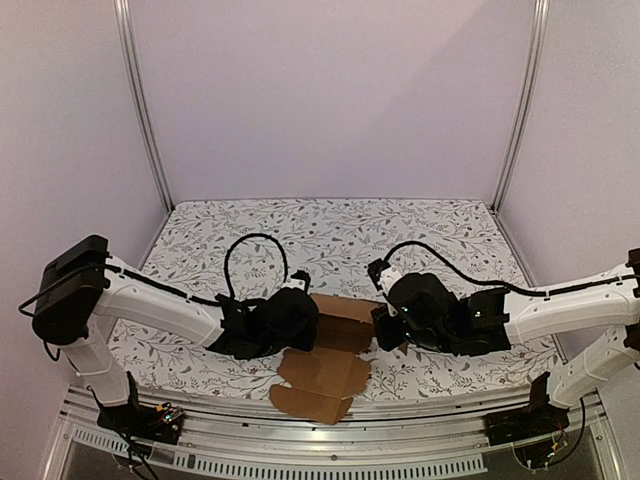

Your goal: Fold the paper box

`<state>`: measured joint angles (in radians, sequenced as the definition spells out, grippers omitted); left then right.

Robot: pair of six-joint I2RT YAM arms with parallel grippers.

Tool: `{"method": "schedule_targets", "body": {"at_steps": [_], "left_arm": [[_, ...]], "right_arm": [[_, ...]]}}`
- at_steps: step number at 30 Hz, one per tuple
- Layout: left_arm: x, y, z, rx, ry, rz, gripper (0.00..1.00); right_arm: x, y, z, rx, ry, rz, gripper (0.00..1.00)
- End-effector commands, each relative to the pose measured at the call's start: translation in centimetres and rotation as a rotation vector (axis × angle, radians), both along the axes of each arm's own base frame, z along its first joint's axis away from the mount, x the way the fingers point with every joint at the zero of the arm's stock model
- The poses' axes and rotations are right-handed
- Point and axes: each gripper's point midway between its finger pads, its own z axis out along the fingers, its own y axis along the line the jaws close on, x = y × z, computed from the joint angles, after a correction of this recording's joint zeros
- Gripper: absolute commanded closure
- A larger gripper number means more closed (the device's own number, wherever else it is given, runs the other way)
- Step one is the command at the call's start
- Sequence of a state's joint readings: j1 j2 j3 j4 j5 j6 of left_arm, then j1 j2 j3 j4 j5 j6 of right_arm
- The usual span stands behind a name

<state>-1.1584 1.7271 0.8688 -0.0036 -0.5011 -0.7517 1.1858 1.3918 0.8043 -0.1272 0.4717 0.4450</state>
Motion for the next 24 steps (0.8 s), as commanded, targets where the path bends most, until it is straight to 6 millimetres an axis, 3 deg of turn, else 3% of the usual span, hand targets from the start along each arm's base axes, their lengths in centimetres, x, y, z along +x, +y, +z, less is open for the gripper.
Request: {"method": "schedule_targets", "body": {"at_steps": [1, 13, 24], "left_arm": [[-2.2, 0.9, -2.6, 0.065, 0.118, -0.028, 1.00], [-3.5, -1.2, -2.5, -0.029, 0.183, -0.107, 1.00], [-4.7, -3.6, -1.6, -0.143, 0.242, -0.174, 1.00]], "right_arm": [[0.1, 0.1, -1.9, -0.013, 0.043, 0.000, 1.00], [1.0, 2.2, -2.2, 0.039, 0.054, 0.008, 1.00], [1.8, 5.5, 0.4, 0.249, 0.038, 0.010, 1.00]]}}
